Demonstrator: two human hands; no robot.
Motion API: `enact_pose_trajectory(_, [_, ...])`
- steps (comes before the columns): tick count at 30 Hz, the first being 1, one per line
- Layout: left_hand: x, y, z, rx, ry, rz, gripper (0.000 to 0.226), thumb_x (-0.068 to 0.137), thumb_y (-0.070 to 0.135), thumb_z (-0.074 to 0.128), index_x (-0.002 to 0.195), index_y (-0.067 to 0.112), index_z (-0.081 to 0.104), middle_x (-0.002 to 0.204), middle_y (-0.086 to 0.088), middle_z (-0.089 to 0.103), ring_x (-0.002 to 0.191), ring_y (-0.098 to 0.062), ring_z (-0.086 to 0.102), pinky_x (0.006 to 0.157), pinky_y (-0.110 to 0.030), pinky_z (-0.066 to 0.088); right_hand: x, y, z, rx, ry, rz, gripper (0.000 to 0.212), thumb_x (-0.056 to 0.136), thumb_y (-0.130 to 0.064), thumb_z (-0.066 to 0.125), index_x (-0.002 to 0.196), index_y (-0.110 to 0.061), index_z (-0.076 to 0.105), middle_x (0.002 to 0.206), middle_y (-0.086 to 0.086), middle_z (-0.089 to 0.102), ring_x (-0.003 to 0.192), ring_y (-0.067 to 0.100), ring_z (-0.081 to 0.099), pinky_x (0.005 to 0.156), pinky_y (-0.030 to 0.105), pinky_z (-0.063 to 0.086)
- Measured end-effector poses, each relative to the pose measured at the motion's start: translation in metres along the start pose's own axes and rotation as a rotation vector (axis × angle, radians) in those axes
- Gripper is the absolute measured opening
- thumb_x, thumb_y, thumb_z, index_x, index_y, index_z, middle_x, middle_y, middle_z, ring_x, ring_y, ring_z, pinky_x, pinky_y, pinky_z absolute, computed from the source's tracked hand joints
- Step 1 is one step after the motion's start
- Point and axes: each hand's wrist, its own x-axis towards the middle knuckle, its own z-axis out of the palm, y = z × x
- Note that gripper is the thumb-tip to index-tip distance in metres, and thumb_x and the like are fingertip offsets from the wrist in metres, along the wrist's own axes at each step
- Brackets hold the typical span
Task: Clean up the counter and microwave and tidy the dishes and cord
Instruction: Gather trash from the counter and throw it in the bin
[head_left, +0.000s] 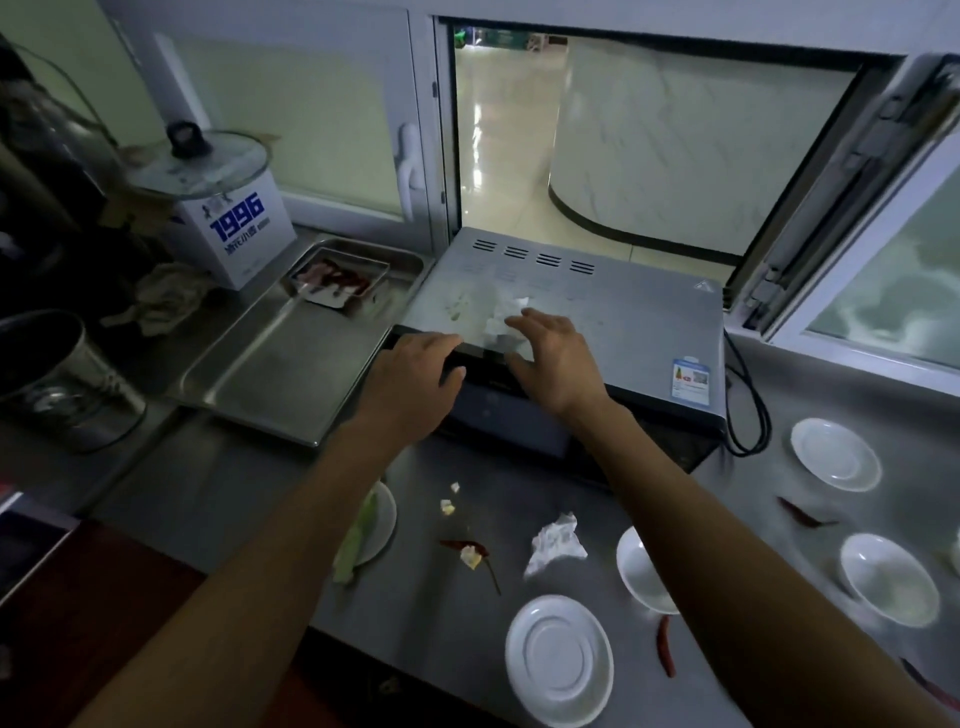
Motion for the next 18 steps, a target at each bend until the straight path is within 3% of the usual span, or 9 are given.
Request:
enact_pose_trajectory(10, [0.064,-0.042,0.014,-0.061,-0.026,0.144,0.043,0.095,0.027,0.059,0.136,0.013,0.056,0.133,-0.007,0.062,0.124,-0.029,0.052,0.099,-0.049,0.046,0.061,-0.01,0.028,-0.139,-0.073,0.182,0.054,0.095,-0.032,0.062,0.146,-0.018,0.047,0.151,0.012,0.044,0.137,0.034,0.039,0.111,0.047,0.036])
enact_pose_trajectory(14, [0.081,-0.057,0.018,-0.103,-0.045,0.189,0.044,0.096,0.028,0.059,0.137,0.013,0.055,0.132,-0.007,0.062,0.123,-0.03,0.054,0.098,-0.048,0.047,0.068,-0.012,0.036,-0.168,-0.084,0.238,0.048,0.096,-0.028,0.06,0.142,-0.016,0.051,0.144,0.01,0.053,0.13,0.034,0.045,0.107,0.048,0.039])
enact_pose_trajectory(18, [0.09,-0.07,0.022,-0.139,-0.046,0.248,0.042,0.093,0.025,0.063,0.132,0.012,0.059,0.127,-0.01,0.065,0.118,-0.033,0.056,0.095,-0.05,0.049,0.072,-0.016,0.046,-0.134,-0.018,0.272,0.034,0.09,-0.016,0.064,0.124,-0.011,0.067,0.122,0.011,0.068,0.11,0.036,0.056,0.095,0.047,0.047])
